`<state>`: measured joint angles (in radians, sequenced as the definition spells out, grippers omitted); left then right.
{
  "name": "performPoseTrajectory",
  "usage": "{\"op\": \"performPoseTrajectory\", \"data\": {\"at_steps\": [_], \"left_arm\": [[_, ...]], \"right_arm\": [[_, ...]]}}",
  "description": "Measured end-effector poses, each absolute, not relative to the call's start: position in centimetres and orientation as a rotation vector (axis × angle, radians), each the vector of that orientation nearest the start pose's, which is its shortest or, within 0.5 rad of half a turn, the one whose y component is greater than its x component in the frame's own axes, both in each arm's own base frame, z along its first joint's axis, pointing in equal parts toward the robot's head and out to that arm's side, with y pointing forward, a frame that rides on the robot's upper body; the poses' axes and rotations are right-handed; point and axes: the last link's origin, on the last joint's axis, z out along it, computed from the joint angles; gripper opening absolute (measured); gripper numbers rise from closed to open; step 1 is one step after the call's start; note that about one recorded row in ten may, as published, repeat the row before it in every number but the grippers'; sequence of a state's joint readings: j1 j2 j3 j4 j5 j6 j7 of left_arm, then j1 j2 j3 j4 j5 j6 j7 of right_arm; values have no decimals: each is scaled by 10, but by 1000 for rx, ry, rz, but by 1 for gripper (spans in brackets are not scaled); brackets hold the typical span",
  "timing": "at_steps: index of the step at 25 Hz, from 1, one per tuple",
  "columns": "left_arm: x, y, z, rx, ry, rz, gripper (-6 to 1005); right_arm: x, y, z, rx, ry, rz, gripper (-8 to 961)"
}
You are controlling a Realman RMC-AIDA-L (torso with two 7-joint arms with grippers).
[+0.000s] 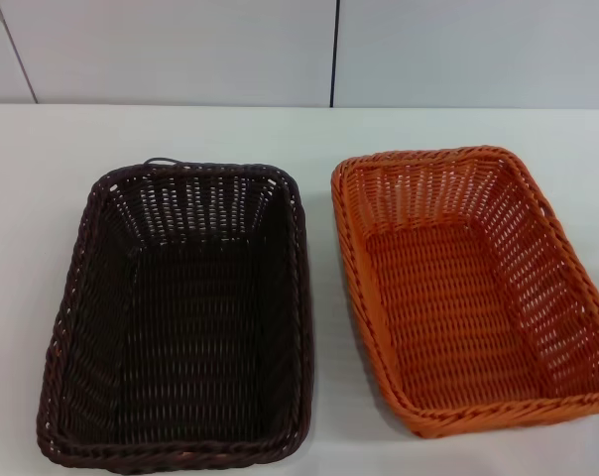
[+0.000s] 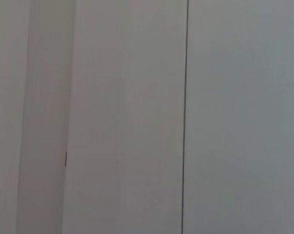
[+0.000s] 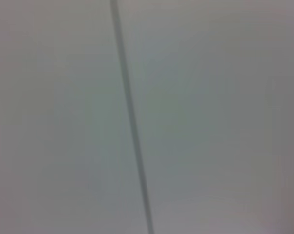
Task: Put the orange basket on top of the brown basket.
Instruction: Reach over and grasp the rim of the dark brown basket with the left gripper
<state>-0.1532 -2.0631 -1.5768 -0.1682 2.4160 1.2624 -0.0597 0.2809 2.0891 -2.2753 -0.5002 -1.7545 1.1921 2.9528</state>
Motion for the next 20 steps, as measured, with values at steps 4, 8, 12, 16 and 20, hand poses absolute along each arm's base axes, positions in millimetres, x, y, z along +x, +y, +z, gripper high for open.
{"op": "performPoseTrajectory", "data": {"at_steps": [4, 8, 12, 16, 20], "left_arm": [[-445, 218, 91, -872, -640, -439, 790], [-444, 220, 91, -876, -636, -442, 788], [-439, 228, 89, -928, -611, -424, 787], [-435, 247, 102, -1029, -638, -453, 785], [-418, 271, 120, -1171, -697, -439, 784]], "right_arm": [[348, 301, 11, -1049, 728, 652, 827], [348, 300, 12, -1045, 719, 655, 827], [345, 303, 11, -1053, 715, 663, 827], [344, 303, 11, -1053, 714, 665, 827], [344, 303, 11, -1055, 715, 664, 827]]}}
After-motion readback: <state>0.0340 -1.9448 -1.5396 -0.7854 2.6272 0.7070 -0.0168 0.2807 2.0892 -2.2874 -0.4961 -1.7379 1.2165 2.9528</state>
